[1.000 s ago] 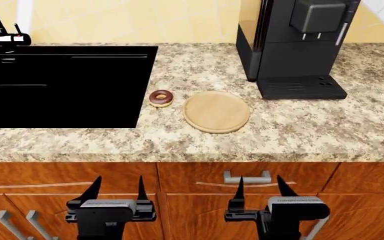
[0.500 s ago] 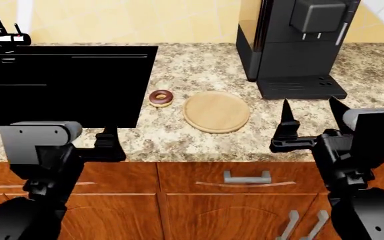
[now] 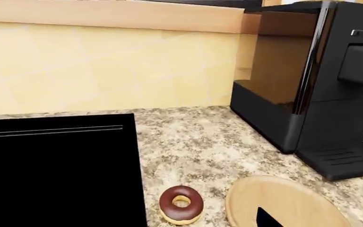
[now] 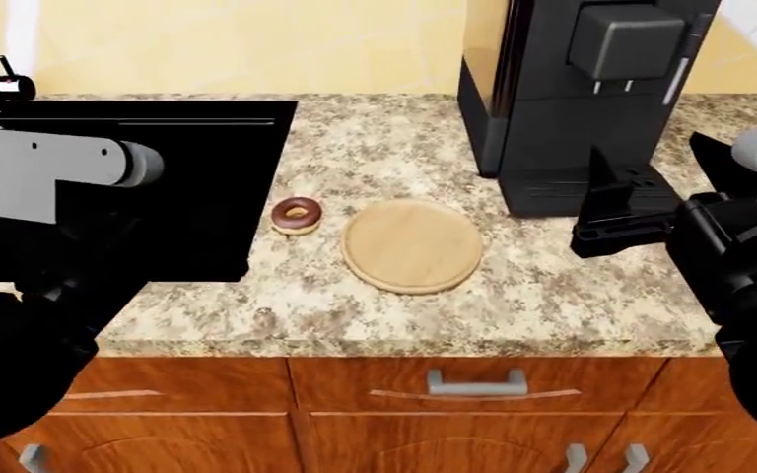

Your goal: Place the pastries on the plates.

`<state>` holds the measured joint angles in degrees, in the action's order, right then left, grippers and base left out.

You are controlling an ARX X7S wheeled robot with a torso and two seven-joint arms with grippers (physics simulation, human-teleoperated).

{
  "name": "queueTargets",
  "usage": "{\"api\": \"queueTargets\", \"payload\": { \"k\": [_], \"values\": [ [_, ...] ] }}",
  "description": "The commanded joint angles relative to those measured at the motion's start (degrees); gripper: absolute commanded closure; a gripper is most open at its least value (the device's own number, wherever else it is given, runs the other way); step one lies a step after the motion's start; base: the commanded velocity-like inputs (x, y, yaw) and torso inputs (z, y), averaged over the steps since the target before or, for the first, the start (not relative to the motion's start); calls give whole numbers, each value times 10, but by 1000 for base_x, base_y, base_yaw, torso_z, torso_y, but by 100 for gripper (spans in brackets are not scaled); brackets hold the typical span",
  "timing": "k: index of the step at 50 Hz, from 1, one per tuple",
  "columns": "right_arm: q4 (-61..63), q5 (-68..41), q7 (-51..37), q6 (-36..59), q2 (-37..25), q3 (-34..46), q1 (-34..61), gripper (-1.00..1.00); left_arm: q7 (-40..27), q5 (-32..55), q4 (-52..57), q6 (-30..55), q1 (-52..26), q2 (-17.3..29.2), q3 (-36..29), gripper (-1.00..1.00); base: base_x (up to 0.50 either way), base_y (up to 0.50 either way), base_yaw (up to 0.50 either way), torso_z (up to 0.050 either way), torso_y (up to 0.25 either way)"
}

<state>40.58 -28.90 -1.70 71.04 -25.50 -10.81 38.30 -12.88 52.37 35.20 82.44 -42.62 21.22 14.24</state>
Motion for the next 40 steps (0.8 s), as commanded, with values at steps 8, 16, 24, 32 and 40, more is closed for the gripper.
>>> {"api": "queueTargets", "payload": {
  "k": [8, 16, 24, 32, 40],
  "values": [
    [5, -2, 1, 19, -3, -8, -16, -100, -12, 38, -16, 31, -27, 5, -8, -100, 353, -115, 0, 0, 0],
    [5, 0, -1, 12, -6, -7, -30, -100, -20, 49, -11, 28, -21, 13, -5, -100, 320, -96, 0, 0, 0],
    [14, -8, -6, 36, -8, -12, -30, -100, -27, 60, -18, 27, -20, 14, -12, -100, 302, -55, 0, 0, 0],
    [28, -14, -12, 55, -12, -20, -33, -100, -37, 69, -34, 36, -21, 12, -30, -100, 172, -5, 0, 0, 2],
    [36, -15, -15, 57, -18, -21, -46, -100, -61, 110, -144, 69, -92, 23, -101, -100, 0, 0, 0, 0, 0]
  ]
}}
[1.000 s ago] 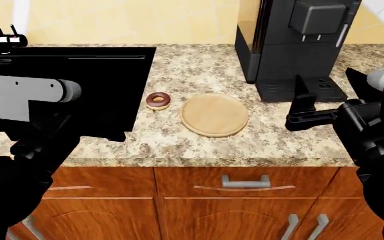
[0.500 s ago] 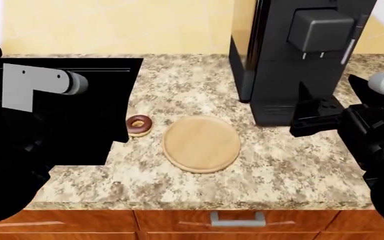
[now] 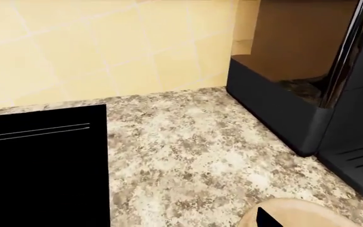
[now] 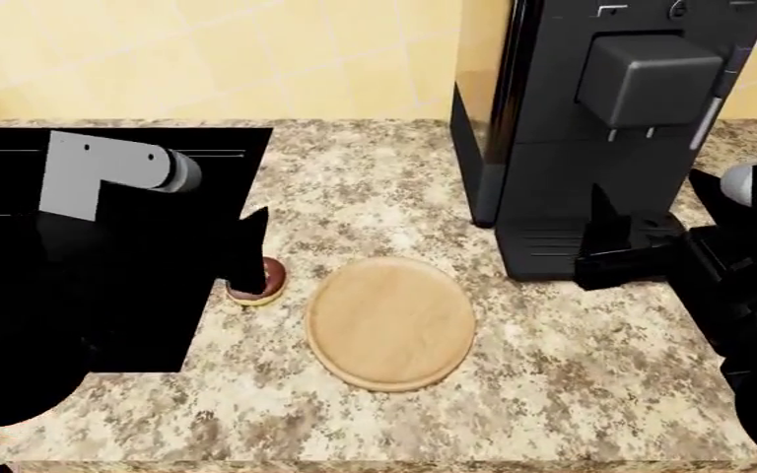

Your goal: Place the pastries on the plates.

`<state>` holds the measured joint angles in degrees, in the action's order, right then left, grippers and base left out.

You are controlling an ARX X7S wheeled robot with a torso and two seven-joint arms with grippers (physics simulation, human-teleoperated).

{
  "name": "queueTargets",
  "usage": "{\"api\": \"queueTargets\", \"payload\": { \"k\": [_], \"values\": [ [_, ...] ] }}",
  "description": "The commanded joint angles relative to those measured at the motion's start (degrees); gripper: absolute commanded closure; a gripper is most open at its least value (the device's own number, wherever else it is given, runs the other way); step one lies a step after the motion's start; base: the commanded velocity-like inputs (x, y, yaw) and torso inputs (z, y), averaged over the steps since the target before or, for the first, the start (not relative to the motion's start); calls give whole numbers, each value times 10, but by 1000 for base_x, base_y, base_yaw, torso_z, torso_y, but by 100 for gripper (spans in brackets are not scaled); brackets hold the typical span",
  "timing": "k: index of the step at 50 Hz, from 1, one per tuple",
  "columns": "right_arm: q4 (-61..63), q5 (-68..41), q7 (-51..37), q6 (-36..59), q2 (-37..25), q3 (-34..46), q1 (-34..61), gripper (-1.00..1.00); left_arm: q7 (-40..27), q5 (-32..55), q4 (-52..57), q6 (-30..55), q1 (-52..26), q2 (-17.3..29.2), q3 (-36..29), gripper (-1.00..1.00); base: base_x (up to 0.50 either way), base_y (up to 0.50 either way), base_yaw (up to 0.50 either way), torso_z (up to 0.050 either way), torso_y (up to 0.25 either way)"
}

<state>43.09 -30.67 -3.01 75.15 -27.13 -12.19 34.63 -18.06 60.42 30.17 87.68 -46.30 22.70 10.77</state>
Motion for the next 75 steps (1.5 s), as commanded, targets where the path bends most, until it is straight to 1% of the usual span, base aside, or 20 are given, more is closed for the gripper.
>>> {"api": "queueTargets", "payload": {
  "k": [1, 4, 5, 6, 11, 12, 13, 17, 18, 21, 27, 34, 37, 39, 41, 42, 50, 57, 62, 75],
  "values": [
    [13, 1, -3, 22, -1, -9, -5, -100, -4, 22, -118, 15, -74, 14, -94, -100, 0, 0, 0, 0, 0],
    [18, -4, -4, 32, -2, -10, 2, -100, -30, 43, -191, 21, -122, 14, -156, -100, 0, 0, 0, 0, 0],
    [18, -4, -5, 33, -3, -10, 2, -100, -21, 46, -196, 16, -130, 20, -170, -100, 0, 0, 0, 0, 0],
    [18, -5, -5, 33, -2, -12, 2, -100, -27, 57, -219, 19, -145, 13, -182, -100, 0, 0, 0, 0, 0],
    [19, -7, -5, 30, 0, -16, -8, -100, -20, 92, -290, 19, -211, 22, -266, -100, 0, 0, 0, 0, 0],
    [19, -7, -5, 30, 0, -16, -7, -100, -23, 103, -300, 19, -218, 25, -273, -100, 0, 0, 0, 0, 0],
    [19, -8, -6, 29, 1, -17, -7, -100, 9, 82, -310, 8, -237, 33, -312, -100, 0, 0, 0, 0, 0],
    [17, -6, -6, 19, 2, -15, -17, -100, 34, 85, -350, 7, -273, 37, -342, -100, 0, 0, 0, 0, 0],
    [16, -6, -6, 18, 3, -16, -20, -100, 52, 83, -360, 8, -286, 43, -357, -100, 0, 0, 0, 0, 0],
    [17, -8, -7, 21, 2, -18, -19, -100, 55, 81, -384, 2, -295, 41, -367, -100, 0, 0, 0, 0, 0],
    [16, -9, -8, 21, -1, -16, -18, -100, 89, 103, -402, 13, -310, 58, -409, -100, 0, 0, 0, 0, 0],
    [11, -9, -11, 17, 0, -11, -21, -100, 92, 127, -429, 9, -325, 67, -438, -100, 0, 0, 0, 0, 0],
    [11, -9, -11, 15, 0, -11, -25, -100, 79, 156, -444, 16, -329, 67, -438, -100, 0, 0, 0, 0, 0],
    [9, -8, -11, 12, -1, -10, -26, -100, 72, 168, -446, 14, -331, 68, -446, -100, 0, 0, 0, 0, 0],
    [8, -8, -11, 10, -1, -10, -27, -100, 81, 167, -449, 8, -334, 69, -460, -100, 0, 0, 0, 0, 0],
    [7, -8, -11, 9, -1, -9, -27, -100, 99, 162, -446, 6, -338, 73, -473, -100, 0, 0, 0, 0, 0],
    [5, -8, -12, -1, 1, -10, -39, -100, 115, 180, -441, 4, -330, 82, -515, -100, 0, 0, 0, 0, 0],
    [2, -9, -14, -2, -1, -7, -39, -100, 131, 172, -447, -15, -329, 89, -537, -100, 0, 0, 0, 0, 0],
    [3, -10, -16, -2, 0, -5, -40, -100, 164, 143, -461, -32, -340, 89, -567, -100, 0, 0, 0, 0, 0],
    [6, -19, -17, 7, -2, -13, -36, -100, 216, 106, -494, -64, -360, 63, -612, -100, 0, 0, 0, 0, 0]
  ]
}}
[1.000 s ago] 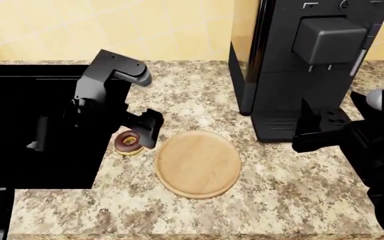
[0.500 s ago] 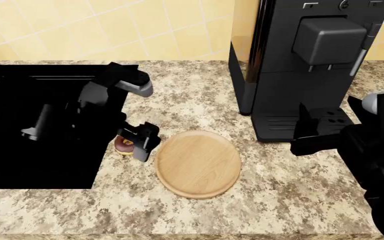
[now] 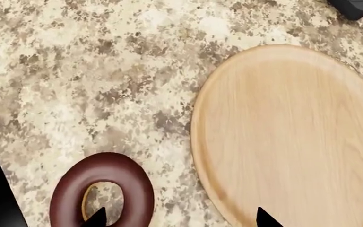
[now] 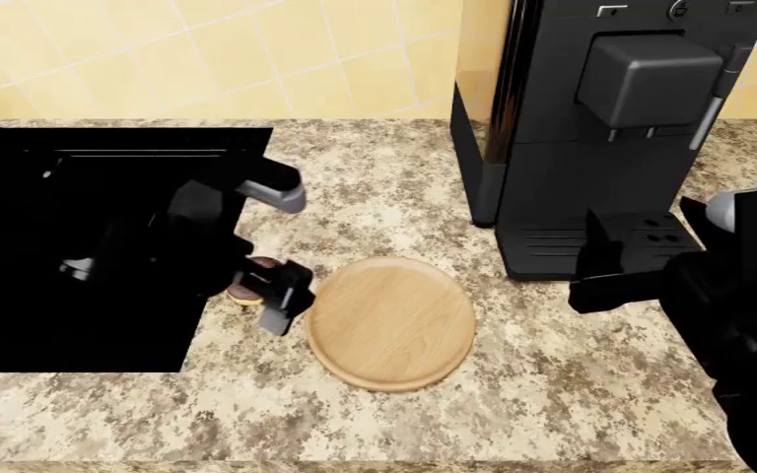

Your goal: Place the pastries on the plates.

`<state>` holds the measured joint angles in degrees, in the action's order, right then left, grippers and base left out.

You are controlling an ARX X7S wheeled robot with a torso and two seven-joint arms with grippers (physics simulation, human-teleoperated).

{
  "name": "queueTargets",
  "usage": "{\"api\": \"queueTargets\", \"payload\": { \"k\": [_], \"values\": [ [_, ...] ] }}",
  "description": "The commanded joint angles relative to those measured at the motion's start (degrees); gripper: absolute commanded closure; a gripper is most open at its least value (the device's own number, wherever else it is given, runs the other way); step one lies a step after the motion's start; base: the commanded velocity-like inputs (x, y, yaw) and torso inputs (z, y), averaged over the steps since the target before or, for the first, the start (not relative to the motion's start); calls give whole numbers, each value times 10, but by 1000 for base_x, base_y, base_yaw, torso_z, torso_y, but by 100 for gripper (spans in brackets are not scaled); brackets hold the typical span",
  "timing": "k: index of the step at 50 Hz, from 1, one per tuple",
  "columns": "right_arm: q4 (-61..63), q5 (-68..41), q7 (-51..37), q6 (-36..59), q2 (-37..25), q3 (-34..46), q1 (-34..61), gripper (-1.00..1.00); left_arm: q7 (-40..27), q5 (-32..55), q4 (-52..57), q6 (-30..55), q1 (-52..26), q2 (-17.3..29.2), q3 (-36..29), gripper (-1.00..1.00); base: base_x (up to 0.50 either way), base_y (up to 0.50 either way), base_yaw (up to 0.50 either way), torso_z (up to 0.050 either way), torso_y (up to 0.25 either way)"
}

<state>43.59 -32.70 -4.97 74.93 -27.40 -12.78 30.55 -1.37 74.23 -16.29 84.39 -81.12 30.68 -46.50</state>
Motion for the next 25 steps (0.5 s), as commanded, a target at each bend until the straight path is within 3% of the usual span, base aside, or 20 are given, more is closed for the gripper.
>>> {"api": "queueTargets", "payload": {
  "k": [1, 25],
  "values": [
    [1, 1, 2, 9, 0, -8, 6, -100, 49, -33, -30, -32, -11, -19, -41, -100, 0, 0, 0, 0, 0],
    [2, -5, -2, 0, 2, -16, -13, -100, 77, -67, -91, -62, 8, -33, -85, -100, 0, 0, 0, 0, 0]
  ]
}}
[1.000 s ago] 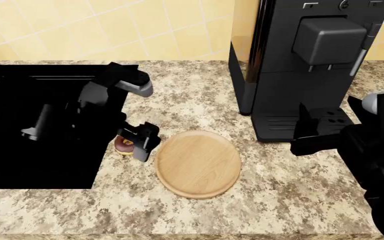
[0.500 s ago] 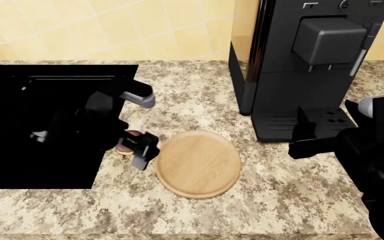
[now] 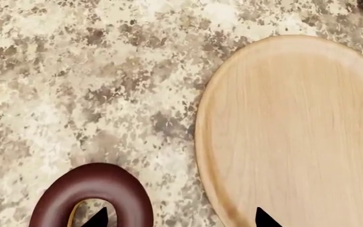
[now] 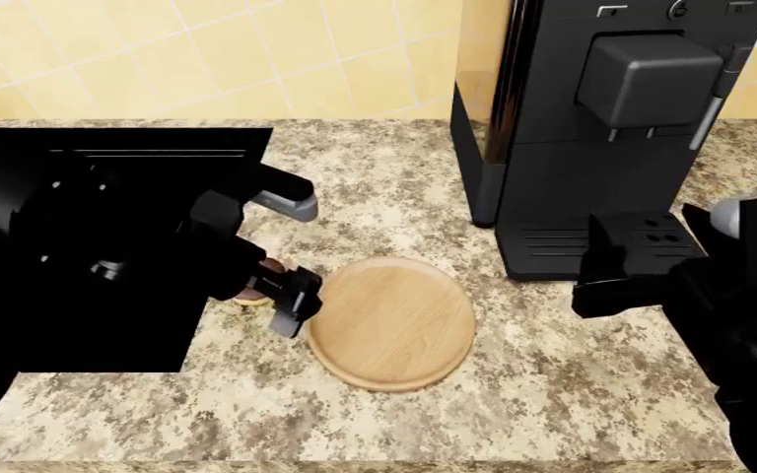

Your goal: Place the pastries on the plates.

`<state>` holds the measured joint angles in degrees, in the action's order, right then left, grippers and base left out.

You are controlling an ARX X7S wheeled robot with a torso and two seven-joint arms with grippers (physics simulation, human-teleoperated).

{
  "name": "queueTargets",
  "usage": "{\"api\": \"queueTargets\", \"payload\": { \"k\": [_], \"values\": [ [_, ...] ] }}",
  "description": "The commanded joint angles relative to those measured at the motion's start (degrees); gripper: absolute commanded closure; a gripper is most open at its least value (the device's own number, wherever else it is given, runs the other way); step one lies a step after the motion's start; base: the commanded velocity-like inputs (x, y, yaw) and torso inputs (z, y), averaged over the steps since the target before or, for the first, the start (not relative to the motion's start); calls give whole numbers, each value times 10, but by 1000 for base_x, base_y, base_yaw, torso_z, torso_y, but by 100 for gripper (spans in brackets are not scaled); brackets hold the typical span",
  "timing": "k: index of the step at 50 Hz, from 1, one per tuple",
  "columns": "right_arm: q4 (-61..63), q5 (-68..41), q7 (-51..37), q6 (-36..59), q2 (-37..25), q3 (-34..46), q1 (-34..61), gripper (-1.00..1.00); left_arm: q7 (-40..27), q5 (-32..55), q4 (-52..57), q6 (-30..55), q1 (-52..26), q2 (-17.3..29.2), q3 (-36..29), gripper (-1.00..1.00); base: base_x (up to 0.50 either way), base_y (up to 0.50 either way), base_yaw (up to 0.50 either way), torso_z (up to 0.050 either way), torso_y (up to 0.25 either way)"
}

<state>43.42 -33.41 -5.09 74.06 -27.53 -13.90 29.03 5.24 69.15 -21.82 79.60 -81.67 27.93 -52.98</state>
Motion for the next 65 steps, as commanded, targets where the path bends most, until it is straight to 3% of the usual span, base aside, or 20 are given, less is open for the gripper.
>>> {"api": "queueTargets", "payload": {
  "k": [1, 10, 11, 28, 40, 51, 57, 65],
  "values": [
    [4, 2, -1, 10, 2, -4, 5, -100, 1, -17, -49, -15, 14, -9, -15, -100, 0, 0, 0, 0, 0],
    [3, 1, -2, 4, 1, -9, -1, -100, -7, -9, -48, -8, 25, -13, -19, -100, 0, 0, 0, 0, 0],
    [3, 1, -2, 3, 0, -9, -2, -100, -13, -11, -53, -11, 24, -14, -17, 100, 0, 0, 0, 0, 0],
    [10, -9, -7, 11, 0, -19, 3, -100, -61, 6, -40, -2, 26, -2, 2, 100, 0, 0, 0, 0, 0],
    [15, -15, -11, 14, -2, -29, 2, -100, -56, 28, 24, 19, -18, -1, 3, 100, 0, 0, 0, 0, 0],
    [25, -26, -11, 21, -7, -50, -5, -100, -88, 77, 54, 31, -75, -7, 52, 100, 0, 0, 0, 0, 0],
    [21, -26, -14, 18, -5, -46, 0, -100, -78, 67, 55, 17, -72, -29, 36, 100, 0, 0, 0, 0, 0],
    [30, -34, -18, 26, -3, -46, -1, -100, 2, 32, 39, -26, -91, -78, -2, 100, 0, 0, 0, 0, 0]
  ]
}}
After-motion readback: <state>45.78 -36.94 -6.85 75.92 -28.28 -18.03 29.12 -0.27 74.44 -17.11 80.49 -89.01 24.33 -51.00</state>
